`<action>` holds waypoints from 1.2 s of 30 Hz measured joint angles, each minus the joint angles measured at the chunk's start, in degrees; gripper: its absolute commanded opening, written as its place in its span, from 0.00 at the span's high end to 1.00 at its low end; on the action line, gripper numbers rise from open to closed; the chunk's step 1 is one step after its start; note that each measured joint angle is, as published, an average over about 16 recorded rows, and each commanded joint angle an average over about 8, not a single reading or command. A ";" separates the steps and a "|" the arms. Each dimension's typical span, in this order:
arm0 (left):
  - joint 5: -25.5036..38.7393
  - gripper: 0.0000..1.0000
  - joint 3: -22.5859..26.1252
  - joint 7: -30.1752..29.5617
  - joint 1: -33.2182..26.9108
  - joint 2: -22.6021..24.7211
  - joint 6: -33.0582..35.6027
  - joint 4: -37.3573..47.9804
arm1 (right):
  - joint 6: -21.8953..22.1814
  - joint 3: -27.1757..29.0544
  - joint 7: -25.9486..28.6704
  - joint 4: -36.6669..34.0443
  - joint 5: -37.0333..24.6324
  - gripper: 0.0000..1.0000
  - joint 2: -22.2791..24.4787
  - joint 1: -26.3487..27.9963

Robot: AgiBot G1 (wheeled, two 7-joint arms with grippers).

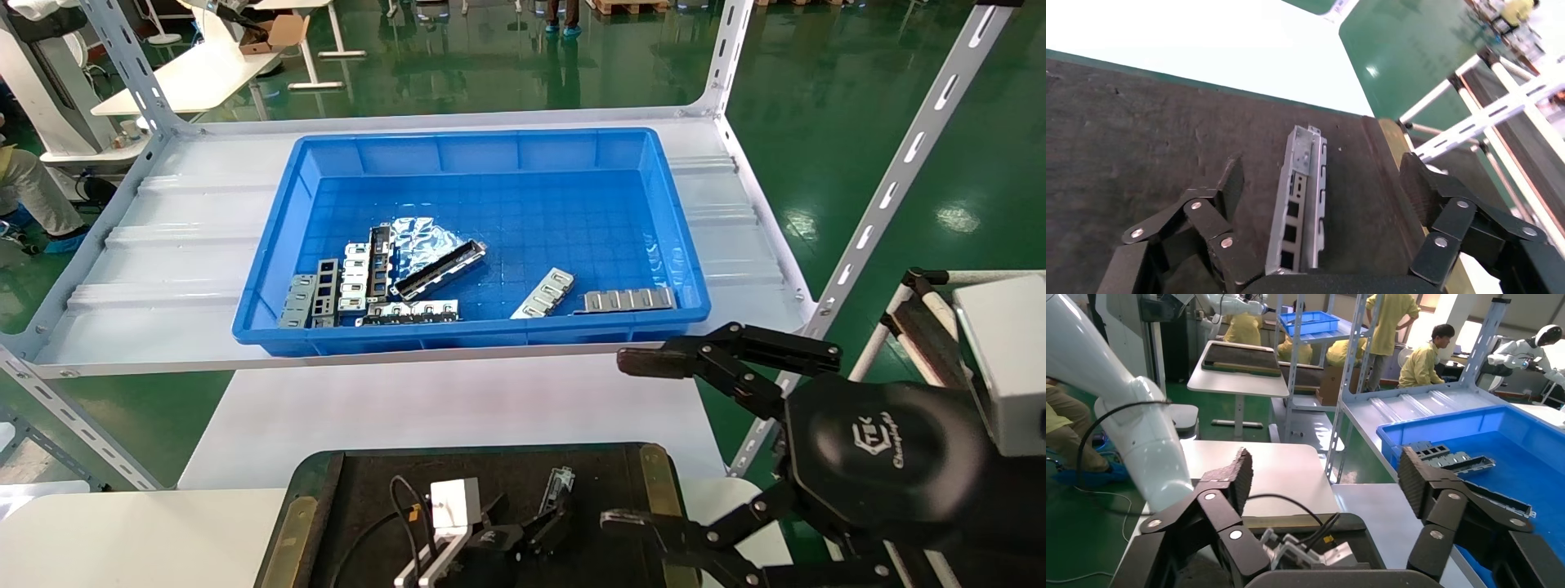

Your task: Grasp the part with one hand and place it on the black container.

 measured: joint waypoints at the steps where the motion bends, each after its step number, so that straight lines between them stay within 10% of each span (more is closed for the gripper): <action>1: 0.35 0.00 0.05 -0.45 -0.26 -0.92 0.98 -0.67 | 0.00 0.00 0.00 0.00 0.00 0.00 0.00 0.00; 22: 6.44 0.00 -3.33 -8.72 -5.27 -16.43 24.38 -10.83 | 0.02 -0.04 -0.02 0.00 0.03 0.00 0.02 0.01; 36: 3.03 0.00 -13.13 -2.96 -5.04 -23.09 42.60 -11.54 | 0.03 -0.06 -0.03 0.00 0.04 0.00 0.03 0.02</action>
